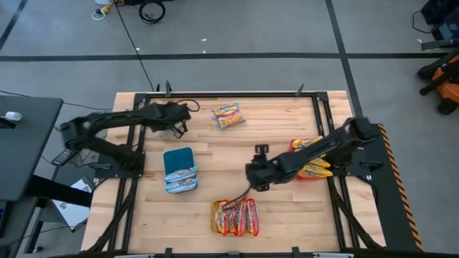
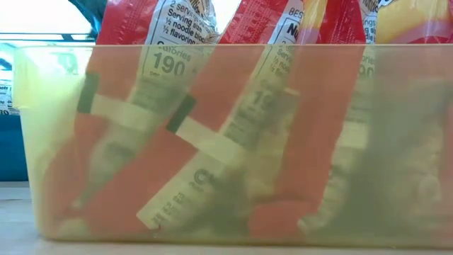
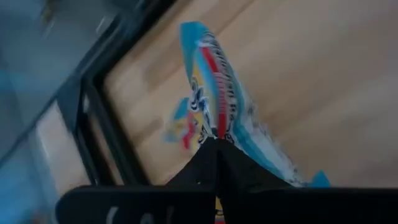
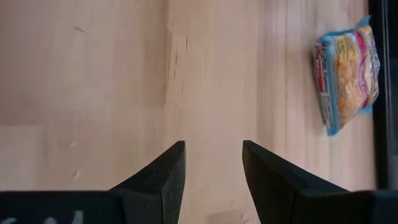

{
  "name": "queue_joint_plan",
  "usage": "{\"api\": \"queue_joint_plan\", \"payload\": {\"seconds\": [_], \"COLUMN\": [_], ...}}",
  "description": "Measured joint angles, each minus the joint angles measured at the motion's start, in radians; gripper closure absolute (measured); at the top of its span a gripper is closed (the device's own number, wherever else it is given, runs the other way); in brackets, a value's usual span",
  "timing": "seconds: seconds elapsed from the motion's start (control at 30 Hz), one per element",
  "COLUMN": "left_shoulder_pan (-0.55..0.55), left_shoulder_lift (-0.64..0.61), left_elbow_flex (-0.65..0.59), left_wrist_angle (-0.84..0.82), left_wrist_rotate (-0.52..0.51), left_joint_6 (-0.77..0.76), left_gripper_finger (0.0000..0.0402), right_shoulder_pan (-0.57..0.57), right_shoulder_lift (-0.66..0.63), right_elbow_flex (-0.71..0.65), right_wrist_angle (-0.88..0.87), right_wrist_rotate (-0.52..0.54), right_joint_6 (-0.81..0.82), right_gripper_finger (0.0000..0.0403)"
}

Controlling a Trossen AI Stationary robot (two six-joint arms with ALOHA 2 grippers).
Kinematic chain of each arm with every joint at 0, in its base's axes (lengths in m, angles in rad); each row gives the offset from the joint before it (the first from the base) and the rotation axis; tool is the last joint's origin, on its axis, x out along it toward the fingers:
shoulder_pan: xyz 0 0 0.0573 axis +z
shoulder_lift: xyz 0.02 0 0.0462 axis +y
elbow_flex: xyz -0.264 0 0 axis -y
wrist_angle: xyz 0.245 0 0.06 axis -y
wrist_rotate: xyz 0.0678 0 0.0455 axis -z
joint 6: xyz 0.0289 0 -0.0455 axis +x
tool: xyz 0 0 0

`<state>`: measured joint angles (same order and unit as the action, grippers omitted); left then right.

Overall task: Sort Maruchan noodles
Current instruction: Put the left noodle pack into the blue bin

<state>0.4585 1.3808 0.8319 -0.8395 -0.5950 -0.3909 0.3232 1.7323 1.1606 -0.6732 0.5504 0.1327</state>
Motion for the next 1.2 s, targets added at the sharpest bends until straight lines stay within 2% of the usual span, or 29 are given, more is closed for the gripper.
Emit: {"api": "queue_joint_plan", "payload": {"seconds": [0.1, 0.2, 0.3, 0.4, 0.53, 0.73, 0.83, 0.97, 1.1, 1.2], "left_shoulder_pan": [-0.087, -0.191, -0.280, -0.350, -0.400, -0.403, -0.403, -0.433, -0.447, -0.448], "left_shoulder_lift": [-0.134, -0.272, -0.393, -0.495, -0.563, -0.576, -0.575, -0.576, -0.573, -0.570], "left_elbow_flex": [0.060, 0.093, 0.097, 0.073, 0.014, -0.122, -0.170, -0.185, -0.185, -0.185], "left_wrist_angle": [-0.039, -0.032, -0.014, 0.003, 0.024, 0.146, 0.196, 0.186, 0.132, 0.133], "left_wrist_rotate": [0.115, 0.328, 0.523, 0.615, 0.640, 0.599, 0.652, 0.687, 0.615, 0.606], "left_joint_6": [0.179, 0.346, 0.375, 0.372, 0.354, 0.345, 0.319, 0.275, 0.220, 0.219], "left_gripper_finger": [0.0398, 0.0399, 0.0399, 0.0400, 0.0400, 0.0400, 0.0400, 0.0400, 0.0392, 0.0375], "right_shoulder_pan": [0.011, 0.025, 0.048, 0.075, 0.107, 0.147, 0.157, 0.162, 0.153, 0.134], "right_shoulder_lift": [-0.121, -0.230, -0.316, -0.367, -0.388, -0.378, -0.379, -0.379, -0.378, -0.378], "right_elbow_flex": [-0.115, -0.198, -0.250, -0.278, -0.279, -0.280, -0.279, -0.280, -0.280, -0.279], "right_wrist_angle": [0.079, 0.150, 0.234, 0.342, 0.463, 0.584, 0.601, 0.610, 0.613, 0.616], "right_wrist_rotate": [-0.028, -0.050, -0.069, -0.100, -0.119, -0.145, -0.146, -0.145, -0.120, -0.110], "right_joint_6": [0.043, 0.121, 0.184, 0.190, 0.188, 0.209, 0.257, 0.282, 0.276, 0.244], "right_gripper_finger": [0.0238, 0.0238, 0.0238, 0.0238, 0.0238, 0.0238, 0.0238, 0.0238, 0.0238, 0.0238]}}
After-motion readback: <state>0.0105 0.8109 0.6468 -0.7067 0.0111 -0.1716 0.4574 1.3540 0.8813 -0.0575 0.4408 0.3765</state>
